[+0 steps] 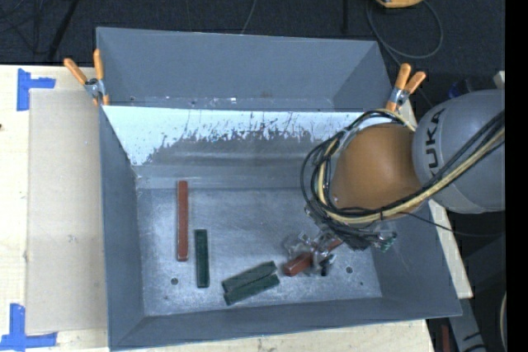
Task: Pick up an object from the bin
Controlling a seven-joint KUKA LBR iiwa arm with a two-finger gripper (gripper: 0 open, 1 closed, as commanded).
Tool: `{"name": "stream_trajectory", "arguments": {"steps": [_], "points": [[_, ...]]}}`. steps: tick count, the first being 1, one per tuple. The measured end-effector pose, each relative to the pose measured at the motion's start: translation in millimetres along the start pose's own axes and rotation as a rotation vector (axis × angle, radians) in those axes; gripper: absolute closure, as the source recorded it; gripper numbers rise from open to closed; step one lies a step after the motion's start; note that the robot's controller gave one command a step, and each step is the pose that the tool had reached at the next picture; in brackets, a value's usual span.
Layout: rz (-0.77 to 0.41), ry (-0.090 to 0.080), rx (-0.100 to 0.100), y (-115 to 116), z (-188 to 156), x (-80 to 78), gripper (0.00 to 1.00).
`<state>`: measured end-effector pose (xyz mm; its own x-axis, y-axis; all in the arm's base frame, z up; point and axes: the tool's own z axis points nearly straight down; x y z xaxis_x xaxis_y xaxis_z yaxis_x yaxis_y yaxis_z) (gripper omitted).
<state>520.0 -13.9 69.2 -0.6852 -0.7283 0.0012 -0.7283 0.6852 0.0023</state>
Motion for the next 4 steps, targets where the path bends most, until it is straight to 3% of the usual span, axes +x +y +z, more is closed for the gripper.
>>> {"name": "stream_trajectory", "arguments": {"steps": [1, 2, 3, 4], "points": [[-0.035, -0.008, 0.008, 6.2, -144.7, -19.1, 1.0], [-0.092, 0.003, -0.005, 14.2, -71.6, -27.8, 1.0], [-0.09, -0.001, 0.0, 12.9, -75.5, -28.5, 0.0], [-0.071, -0.003, -0.002, 5.3, -1.1, -86.5, 0.0]]}}
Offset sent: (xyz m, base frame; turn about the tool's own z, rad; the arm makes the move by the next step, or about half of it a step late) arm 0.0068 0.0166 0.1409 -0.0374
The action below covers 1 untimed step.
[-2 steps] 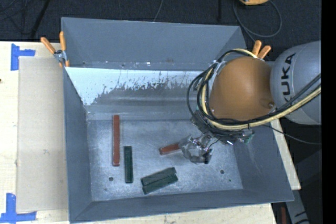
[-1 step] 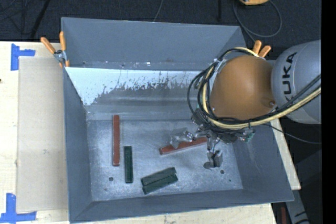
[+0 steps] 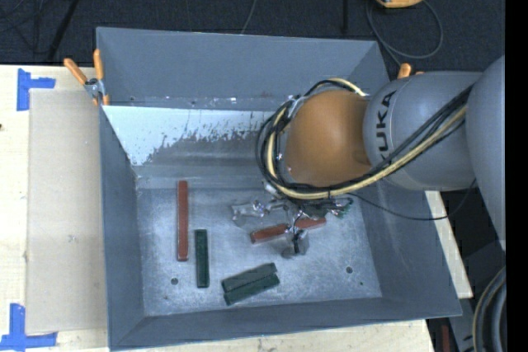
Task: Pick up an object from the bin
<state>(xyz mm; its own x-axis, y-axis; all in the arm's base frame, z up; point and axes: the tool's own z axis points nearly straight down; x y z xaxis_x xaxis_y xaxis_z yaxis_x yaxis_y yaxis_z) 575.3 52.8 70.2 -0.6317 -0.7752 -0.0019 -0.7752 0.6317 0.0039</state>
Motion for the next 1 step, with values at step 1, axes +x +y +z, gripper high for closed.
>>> {"name": "stream_trajectory", "arguments": {"steps": [1], "points": [[0.004, 0.001, 0.002, -1.2, -3.9, 1.6, 1.0]]}}
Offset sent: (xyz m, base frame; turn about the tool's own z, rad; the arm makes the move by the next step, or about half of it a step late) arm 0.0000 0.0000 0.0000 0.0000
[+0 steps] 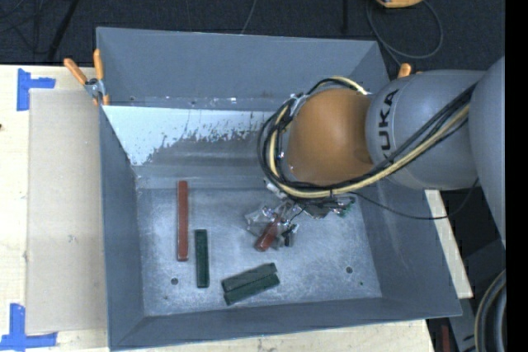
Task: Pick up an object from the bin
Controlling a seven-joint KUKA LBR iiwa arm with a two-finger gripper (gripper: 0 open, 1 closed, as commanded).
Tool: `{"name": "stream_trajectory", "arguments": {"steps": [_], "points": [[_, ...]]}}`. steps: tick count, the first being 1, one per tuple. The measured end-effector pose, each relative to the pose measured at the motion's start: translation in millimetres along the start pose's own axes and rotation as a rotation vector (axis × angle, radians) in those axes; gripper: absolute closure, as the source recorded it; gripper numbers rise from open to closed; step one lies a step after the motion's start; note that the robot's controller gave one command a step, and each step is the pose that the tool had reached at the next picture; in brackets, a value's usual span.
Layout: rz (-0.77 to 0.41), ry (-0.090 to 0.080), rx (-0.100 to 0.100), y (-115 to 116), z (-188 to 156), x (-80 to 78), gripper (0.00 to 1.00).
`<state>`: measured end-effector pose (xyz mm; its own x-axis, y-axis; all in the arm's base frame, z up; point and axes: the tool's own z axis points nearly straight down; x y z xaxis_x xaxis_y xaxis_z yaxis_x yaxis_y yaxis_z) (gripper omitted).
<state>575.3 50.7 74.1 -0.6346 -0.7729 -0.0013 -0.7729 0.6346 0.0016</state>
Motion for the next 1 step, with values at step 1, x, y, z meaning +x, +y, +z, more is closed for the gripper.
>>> {"name": "stream_trajectory", "arguments": {"steps": [1], "points": [[-0.319, -0.005, 0.006, 0.3, -163.5, -31.2, 1.0]]}}
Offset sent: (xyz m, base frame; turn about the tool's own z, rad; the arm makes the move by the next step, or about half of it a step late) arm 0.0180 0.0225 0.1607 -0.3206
